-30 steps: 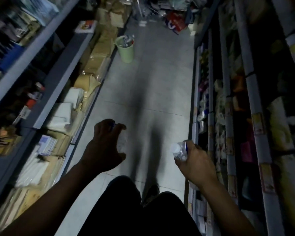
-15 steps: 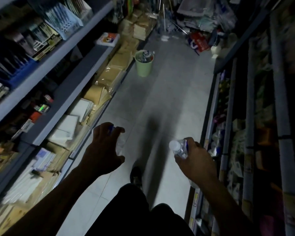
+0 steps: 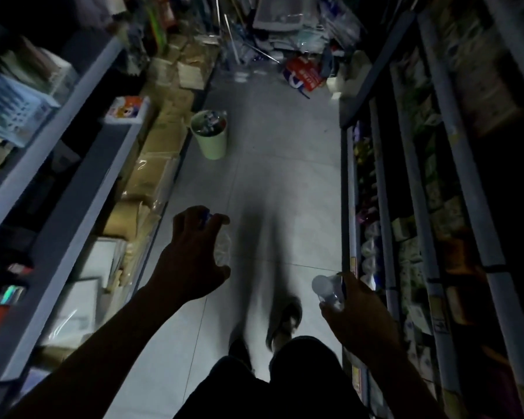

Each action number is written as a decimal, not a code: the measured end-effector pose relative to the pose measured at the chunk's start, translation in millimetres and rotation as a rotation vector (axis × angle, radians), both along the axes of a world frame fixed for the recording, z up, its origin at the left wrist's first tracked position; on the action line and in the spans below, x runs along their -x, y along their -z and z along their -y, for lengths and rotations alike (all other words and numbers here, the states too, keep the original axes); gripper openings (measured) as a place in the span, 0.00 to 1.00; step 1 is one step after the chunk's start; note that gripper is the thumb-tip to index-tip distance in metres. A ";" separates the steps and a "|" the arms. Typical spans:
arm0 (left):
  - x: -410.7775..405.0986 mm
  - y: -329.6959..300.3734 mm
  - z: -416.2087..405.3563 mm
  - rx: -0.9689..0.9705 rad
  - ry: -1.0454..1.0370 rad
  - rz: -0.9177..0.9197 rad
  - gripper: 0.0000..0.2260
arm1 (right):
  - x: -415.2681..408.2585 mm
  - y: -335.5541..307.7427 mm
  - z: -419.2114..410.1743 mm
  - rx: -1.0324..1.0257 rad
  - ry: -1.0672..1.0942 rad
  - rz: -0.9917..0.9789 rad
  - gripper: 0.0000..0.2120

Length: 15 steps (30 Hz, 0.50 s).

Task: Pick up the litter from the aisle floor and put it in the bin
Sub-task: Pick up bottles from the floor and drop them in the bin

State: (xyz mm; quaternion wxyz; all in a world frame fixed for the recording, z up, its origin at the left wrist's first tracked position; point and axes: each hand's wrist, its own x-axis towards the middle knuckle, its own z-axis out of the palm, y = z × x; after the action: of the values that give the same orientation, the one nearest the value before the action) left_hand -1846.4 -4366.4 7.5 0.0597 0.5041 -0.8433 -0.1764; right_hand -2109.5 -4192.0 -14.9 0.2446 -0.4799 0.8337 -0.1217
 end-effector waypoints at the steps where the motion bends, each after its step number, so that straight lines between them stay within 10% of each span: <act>1: 11.2 0.6 14.2 0.005 0.009 0.009 0.42 | 8.8 2.8 8.8 0.001 0.010 0.005 0.20; 15: 131.5 -3.4 170.5 -0.017 -0.080 -0.014 0.42 | 137.5 8.6 211.3 0.114 -0.086 0.051 0.17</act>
State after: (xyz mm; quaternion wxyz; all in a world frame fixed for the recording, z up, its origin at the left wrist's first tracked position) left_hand -1977.9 -4536.9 11.0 0.0684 0.5366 -0.8206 -0.1846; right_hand -2247.0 -4403.2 -23.4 0.2428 -0.5250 0.7977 -0.1704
